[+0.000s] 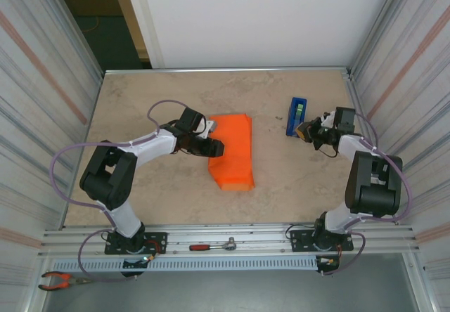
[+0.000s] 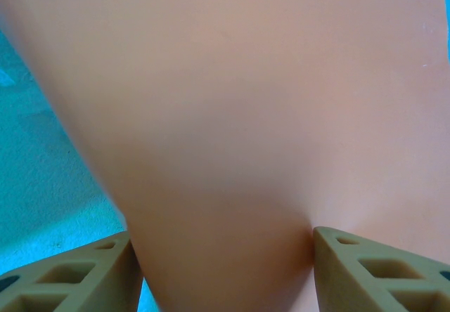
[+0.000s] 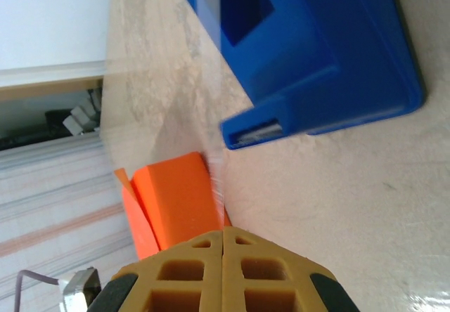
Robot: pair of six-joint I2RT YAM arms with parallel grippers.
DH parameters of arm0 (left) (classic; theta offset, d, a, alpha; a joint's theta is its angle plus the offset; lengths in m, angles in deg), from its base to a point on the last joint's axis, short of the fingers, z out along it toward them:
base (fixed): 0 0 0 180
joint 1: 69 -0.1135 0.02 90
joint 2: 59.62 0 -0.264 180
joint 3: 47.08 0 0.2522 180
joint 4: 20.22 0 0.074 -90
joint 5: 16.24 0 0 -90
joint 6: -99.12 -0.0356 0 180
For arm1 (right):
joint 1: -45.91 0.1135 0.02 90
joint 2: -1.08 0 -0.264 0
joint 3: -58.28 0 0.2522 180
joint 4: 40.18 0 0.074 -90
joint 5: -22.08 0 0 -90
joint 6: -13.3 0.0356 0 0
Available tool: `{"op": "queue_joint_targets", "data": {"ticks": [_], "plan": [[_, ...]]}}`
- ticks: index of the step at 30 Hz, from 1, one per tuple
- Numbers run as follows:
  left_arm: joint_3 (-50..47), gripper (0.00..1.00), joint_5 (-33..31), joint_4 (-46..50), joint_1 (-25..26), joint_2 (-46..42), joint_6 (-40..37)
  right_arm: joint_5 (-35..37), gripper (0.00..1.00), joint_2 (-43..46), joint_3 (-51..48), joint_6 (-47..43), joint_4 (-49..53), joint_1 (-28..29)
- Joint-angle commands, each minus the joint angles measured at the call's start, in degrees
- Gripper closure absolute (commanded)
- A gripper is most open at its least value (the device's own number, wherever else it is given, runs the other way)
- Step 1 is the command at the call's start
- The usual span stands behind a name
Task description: Wrap the gift box in paper
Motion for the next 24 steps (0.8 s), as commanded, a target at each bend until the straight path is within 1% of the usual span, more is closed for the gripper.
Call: {"op": "queue_joint_targets", "data": {"ticks": [1,7,12,17,24], "plan": [[-2.04,0.40,-5.58,6.32,1.71,4.87,-3.89,0.28,1.00,1.40,-1.90,1.31,0.54,0.60],[-2.09,0.40,-5.50,6.20,1.73,4.94,-3.83,2.24,1.00,-3.08,-3.74,2.78,-3.08,0.16],[-2.00,0.40,-5.62,6.23,1.78,4.82,-3.83,1.35,1.00,-10.35,-3.79,6.71,-9.35,-0.46],[-2.00,0.40,-5.58,6.30,1.76,4.78,-3.83,-0.29,1.00,-17.18,-3.12,11.30,-15.73,0.14],[-1.92,0.40,-5.75,6.57,1.78,4.53,-4.01,-0.12,1.00,-18.22,-3.08,11.98,-16.99,1.60]]}}
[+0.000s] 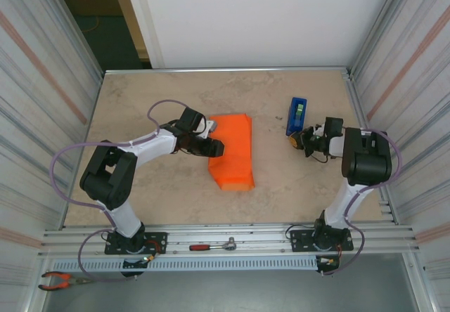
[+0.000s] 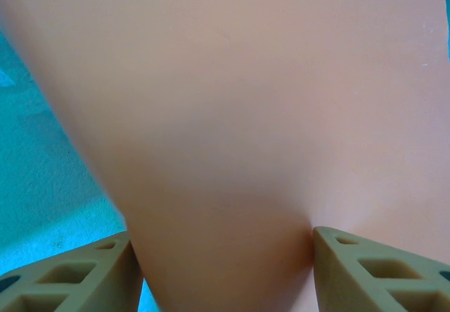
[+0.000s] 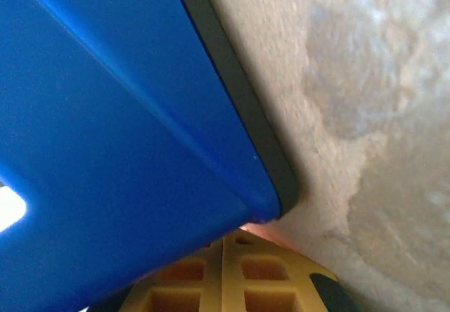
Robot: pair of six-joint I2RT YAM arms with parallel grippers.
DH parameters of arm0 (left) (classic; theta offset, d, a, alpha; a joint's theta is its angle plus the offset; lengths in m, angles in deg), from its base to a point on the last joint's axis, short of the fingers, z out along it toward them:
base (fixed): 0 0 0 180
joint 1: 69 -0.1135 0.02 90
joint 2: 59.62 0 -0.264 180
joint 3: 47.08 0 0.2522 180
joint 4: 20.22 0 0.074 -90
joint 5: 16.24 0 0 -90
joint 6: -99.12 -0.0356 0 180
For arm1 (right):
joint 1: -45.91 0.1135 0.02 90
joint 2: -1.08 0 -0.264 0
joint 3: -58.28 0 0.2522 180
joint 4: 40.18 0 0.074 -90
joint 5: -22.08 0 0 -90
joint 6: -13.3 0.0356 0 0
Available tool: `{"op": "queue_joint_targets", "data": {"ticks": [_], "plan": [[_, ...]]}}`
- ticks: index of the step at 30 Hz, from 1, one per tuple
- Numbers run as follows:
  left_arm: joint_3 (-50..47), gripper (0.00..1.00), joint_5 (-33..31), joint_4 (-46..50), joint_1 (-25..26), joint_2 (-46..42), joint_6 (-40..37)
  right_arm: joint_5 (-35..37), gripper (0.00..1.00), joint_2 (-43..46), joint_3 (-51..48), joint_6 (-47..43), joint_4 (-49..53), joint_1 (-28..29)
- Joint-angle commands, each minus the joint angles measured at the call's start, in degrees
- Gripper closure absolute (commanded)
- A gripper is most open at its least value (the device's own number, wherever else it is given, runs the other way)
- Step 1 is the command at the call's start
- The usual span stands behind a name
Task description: Wrap the gift box in paper
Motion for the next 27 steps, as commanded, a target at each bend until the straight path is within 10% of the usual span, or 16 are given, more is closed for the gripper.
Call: {"op": "queue_joint_targets", "data": {"ticks": [1,13,27], "plan": [[-2.02,0.40,-5.74,6.34,1.82,4.46,-3.76,1.58,1.00,-0.15,-0.75,1.45,1.22,0.66],[-2.04,0.40,-5.89,6.27,1.76,4.96,-3.79,-0.63,1.00,13.48,11.29,-15.10,23.23,11.54],[-2.02,0.40,-5.82,6.43,1.80,4.89,-3.95,0.32,1.00,8.91,24.36,-30.69,42.87,25.44]]}}
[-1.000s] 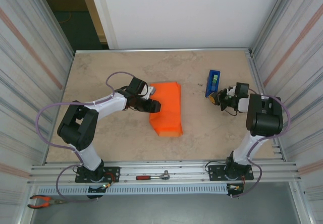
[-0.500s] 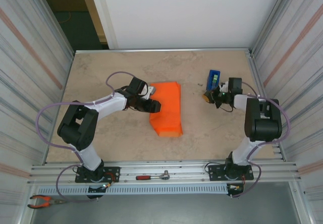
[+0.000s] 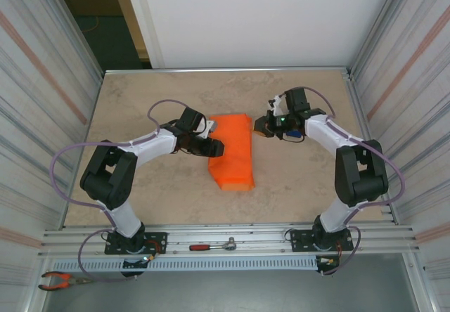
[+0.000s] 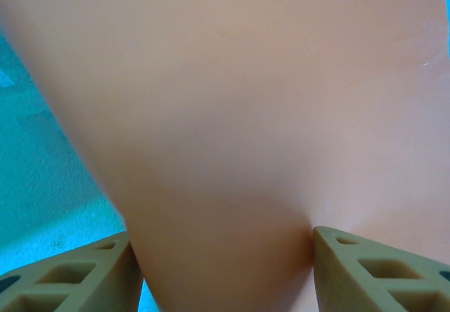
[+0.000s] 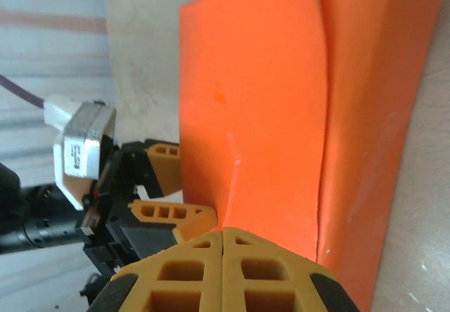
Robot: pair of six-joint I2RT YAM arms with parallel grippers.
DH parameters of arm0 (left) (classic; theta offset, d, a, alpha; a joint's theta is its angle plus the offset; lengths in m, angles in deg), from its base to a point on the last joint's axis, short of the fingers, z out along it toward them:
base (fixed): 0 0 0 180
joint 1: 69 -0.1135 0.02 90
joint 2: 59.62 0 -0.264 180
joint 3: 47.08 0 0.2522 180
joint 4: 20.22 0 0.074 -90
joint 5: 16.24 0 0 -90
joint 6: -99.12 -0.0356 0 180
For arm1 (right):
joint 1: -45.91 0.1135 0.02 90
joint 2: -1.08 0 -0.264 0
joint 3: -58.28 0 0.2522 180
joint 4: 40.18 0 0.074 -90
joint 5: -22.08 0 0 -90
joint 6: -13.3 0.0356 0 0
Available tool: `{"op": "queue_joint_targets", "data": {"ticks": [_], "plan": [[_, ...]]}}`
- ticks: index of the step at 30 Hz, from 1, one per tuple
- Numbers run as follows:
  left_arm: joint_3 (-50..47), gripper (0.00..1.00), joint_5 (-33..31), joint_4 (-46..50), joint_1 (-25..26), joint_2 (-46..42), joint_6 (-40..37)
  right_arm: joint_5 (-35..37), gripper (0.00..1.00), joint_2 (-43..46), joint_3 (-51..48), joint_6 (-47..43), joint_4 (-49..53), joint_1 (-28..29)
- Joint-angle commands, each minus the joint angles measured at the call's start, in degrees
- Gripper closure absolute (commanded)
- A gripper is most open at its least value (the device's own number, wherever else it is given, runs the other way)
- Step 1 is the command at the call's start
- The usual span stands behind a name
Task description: Wrap the gift box in paper
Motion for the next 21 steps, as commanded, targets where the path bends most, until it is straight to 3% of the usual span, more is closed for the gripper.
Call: {"op": "queue_joint_targets", "data": {"ticks": [1,21], "plan": [[-2.21,0.40,-5.89,6.20,1.81,4.79,-3.79,1.58,1.00,-1.98,2.66,-5.68,7.24,1.60],[-2.32,0.40,-6.02,6.34,1.83,4.53,-3.74,10.16,1.00,-11.54,7.33,-11.81,13.40,4.43]]}}
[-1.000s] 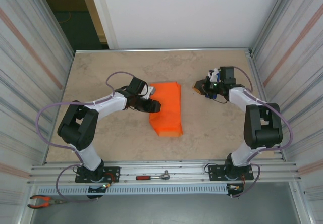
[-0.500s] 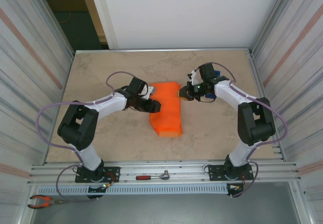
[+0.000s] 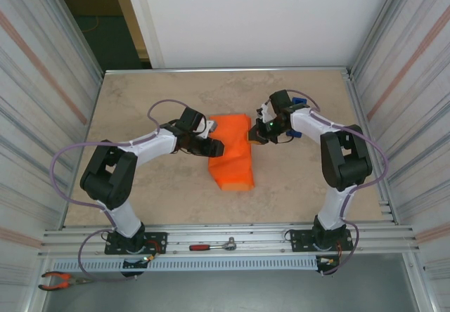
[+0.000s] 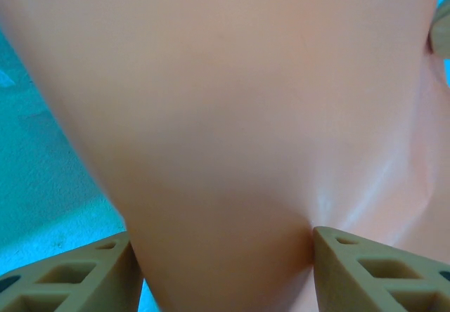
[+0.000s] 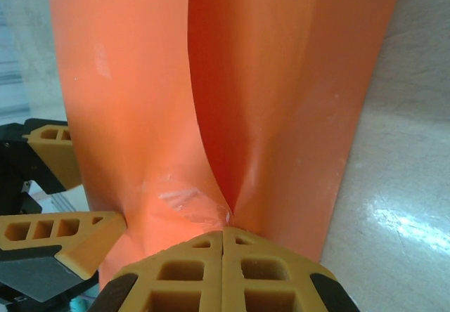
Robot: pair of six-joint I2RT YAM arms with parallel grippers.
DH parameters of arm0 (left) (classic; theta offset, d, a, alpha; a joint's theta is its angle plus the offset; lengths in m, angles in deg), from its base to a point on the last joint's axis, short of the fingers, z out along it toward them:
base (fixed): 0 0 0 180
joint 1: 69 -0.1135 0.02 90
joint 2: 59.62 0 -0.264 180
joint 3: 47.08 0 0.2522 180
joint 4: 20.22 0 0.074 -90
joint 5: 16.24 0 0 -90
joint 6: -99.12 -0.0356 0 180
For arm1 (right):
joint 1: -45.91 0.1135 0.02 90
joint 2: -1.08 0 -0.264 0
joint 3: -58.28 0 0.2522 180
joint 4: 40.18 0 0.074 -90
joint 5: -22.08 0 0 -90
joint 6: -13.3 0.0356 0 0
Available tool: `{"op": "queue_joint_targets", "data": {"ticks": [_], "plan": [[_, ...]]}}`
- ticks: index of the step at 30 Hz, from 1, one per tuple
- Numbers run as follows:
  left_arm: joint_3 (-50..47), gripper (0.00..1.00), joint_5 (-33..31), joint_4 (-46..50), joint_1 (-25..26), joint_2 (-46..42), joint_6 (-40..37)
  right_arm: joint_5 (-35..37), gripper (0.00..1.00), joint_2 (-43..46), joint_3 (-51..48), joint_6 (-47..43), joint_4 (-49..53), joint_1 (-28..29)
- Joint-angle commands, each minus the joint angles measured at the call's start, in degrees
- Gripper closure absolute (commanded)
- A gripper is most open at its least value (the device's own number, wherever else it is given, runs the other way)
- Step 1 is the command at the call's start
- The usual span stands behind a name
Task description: Wrap the gift box in paper
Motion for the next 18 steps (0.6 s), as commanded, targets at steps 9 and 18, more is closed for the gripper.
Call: {"op": "queue_joint_targets", "data": {"ticks": [9,18], "plan": [[-2.43,0.40,-6.06,6.25,1.84,4.78,-3.77,3.10,1.00,1.18,-0.33,-1.96,2.50,-0.02],[-2.31,0.41,-6.22,6.51,1.79,5.03,-3.77,1.74,1.00,3.57,-1.05,-1.31,2.15,-0.77]]}}
